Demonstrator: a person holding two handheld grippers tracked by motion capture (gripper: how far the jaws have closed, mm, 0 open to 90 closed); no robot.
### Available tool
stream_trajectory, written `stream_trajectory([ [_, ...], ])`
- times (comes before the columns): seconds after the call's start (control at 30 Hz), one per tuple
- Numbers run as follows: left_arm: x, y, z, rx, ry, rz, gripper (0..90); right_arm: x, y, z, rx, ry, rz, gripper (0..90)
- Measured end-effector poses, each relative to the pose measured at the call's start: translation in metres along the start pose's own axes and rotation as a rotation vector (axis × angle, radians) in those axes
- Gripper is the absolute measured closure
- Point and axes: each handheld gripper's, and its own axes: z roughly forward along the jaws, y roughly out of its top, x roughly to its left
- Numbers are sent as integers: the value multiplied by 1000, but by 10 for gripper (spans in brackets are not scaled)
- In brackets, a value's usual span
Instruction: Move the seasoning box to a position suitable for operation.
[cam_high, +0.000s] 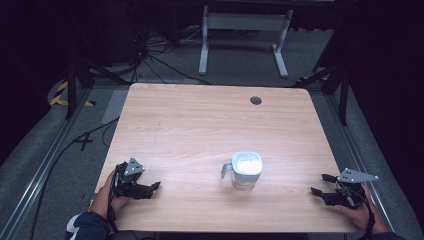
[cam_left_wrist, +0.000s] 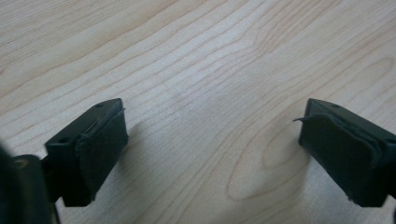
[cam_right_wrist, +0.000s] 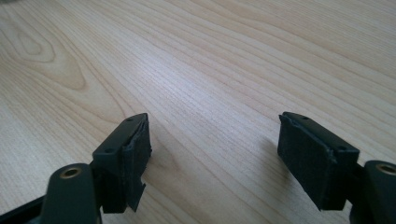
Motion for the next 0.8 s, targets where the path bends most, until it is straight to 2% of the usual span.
stream_trajectory([
  [0.03,-1,0,2,-6,-11,-10,50,0,0,0,0,0,-1,255],
  [0.07,-1,1,2,-10,-15,13,48,0,0,0,0,0,-1,255],
  [0.13,-3,2,3,-2,-32,10,41,0,0,0,0,0,-1,255],
  [0.17,-5,3,4,8,-60,34,38,0,0,0,0,-1,-1,255],
  [0.27,-7,8,5,40,-75,53,27,0,0,0,1,-2,0,255],
  [0.33,-9,12,7,40,-84,74,32,0,0,0,1,-2,2,253],
  [0.43,-10,18,9,47,-117,118,74,0,1,0,1,-2,2,253],
  [0.47,-11,20,10,38,-121,107,117,0,1,1,1,-2,2,253],
  [0.5,-11,22,11,36,-118,113,172,0,1,0,1,-2,2,253],
  [0.57,-12,27,12,49,-116,135,159,0,0,1,1,-2,2,253],
  [0.6,-12,30,12,38,-138,138,164,0,0,0,1,-3,2,253],
  [0.63,-12,32,12,33,-134,144,166,0,0,1,1,-3,2,253],
  [0.67,-12,36,12,14,-138,129,189,0,0,0,1,-3,2,253],
  [0.7,-12,36,12,14,-138,129,253,0,0,0,1,-3,2,253],
  [0.77,-14,44,11,0,-130,135,264,0,0,0,1,-3,2,253],
  [0.8,-15,48,9,-32,-128,140,264,0,0,0,1,-3,2,253],
])
